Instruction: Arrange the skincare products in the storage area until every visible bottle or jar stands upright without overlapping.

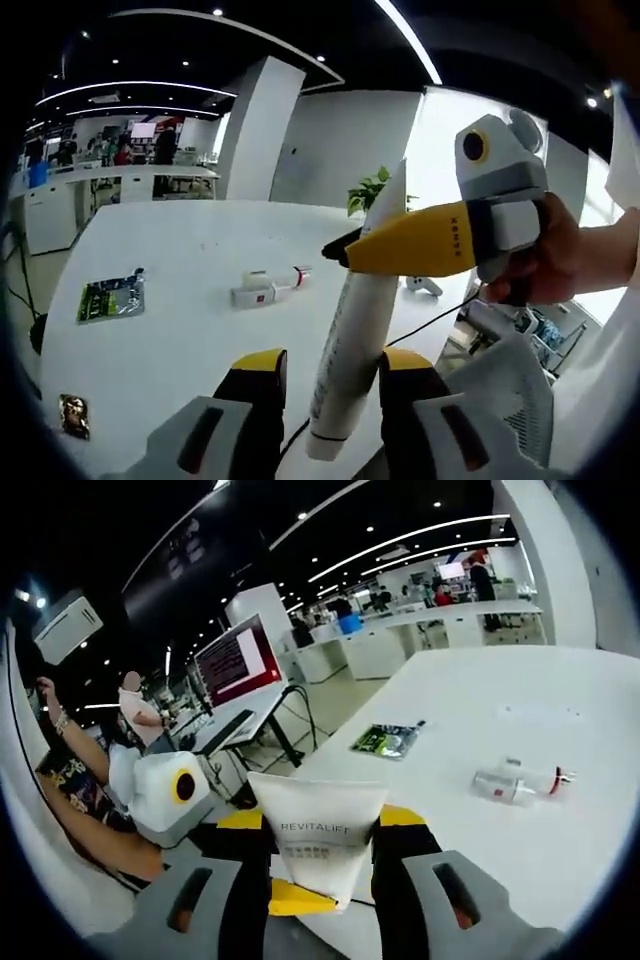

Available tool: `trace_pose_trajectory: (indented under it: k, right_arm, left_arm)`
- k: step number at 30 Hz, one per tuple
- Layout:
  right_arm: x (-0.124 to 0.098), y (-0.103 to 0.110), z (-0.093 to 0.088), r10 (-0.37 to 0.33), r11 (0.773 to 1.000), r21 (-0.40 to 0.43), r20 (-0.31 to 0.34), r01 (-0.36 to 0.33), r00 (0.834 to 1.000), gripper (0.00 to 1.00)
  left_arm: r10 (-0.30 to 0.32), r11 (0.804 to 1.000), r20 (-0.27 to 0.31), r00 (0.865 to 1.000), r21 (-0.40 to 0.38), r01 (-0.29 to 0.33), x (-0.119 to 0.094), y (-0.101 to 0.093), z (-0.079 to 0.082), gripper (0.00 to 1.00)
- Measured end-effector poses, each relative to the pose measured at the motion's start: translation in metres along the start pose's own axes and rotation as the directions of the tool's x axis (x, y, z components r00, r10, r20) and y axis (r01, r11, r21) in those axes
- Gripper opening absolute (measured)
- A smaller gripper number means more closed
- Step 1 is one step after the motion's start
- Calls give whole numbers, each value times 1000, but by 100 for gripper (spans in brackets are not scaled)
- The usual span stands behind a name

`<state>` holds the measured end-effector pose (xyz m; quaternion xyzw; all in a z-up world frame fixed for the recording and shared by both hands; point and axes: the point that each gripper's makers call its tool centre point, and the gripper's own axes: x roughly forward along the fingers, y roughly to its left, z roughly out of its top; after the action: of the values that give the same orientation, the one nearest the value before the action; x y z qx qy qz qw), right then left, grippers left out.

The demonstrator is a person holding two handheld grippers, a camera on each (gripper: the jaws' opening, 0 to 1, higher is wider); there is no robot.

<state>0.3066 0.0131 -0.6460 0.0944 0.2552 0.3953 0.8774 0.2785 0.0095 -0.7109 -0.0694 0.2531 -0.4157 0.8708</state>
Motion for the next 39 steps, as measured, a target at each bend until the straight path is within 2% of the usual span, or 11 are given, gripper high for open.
trace_pose_trajectory:
  k: [9, 12, 13, 15, 20, 23, 24, 27, 29, 32, 39]
  right_arm:
    - [7, 0, -3, 12, 1000, -13, -9, -12, 1000, 36]
    - [10, -1, -3, 14, 1000, -14, -11, -14, 1000, 36]
    - [11, -2, -2, 14, 1000, -15, -15, -15, 1000, 36]
    - [13, -3, 0, 13, 1000, -16, -16, -13, 1000, 36]
    - [16, -3, 2, 15, 999, -31, -28, -16, 999, 36]
    - [19, -5, 2, 10, 999, -34, -39, -11, 999, 36]
    - [20, -6, 1, 9, 999, -34, -43, -10, 999, 36]
    - [24, -9, 0, 6, 999, -37, -51, -8, 999, 36]
    - [27, -12, 1, 2, 999, -40, -54, -4, 999, 36]
    - [31, -14, 5, 2, 999, -45, -51, -4, 999, 36]
    - [42, -21, 14, -8, 997, -71, -50, 4, 999, 36]
  left_arm:
    - [49, 996, -102, 994, 78, -41, -16, 17, -33, 38]
    - [85, 986, -165, 983, 157, -59, -23, 24, -47, 38]
    - [100, 982, -208, 973, 178, -63, -25, 27, -56, 40]
    - [108, 977, -245, 964, 204, -58, -28, 29, -67, 43]
    - [145, 970, -263, 954, 226, -85, -32, 31, -80, 44]
    - [189, 954, -274, 943, 280, -110, -35, 34, -81, 44]
    - [218, 947, -309, 926, 298, -123, -39, 39, -88, 44]
    - [234, 948, -291, 928, 281, -151, -39, 46, -95, 43]
    - [261, 941, -300, 918, 293, -172, -39, 52, -94, 42]
    - [254, 941, -212, 944, 281, -190, -36, 51, -74, 41]
    - [273, 940, -209, 939, 266, -214, -39, 55, -75, 38]
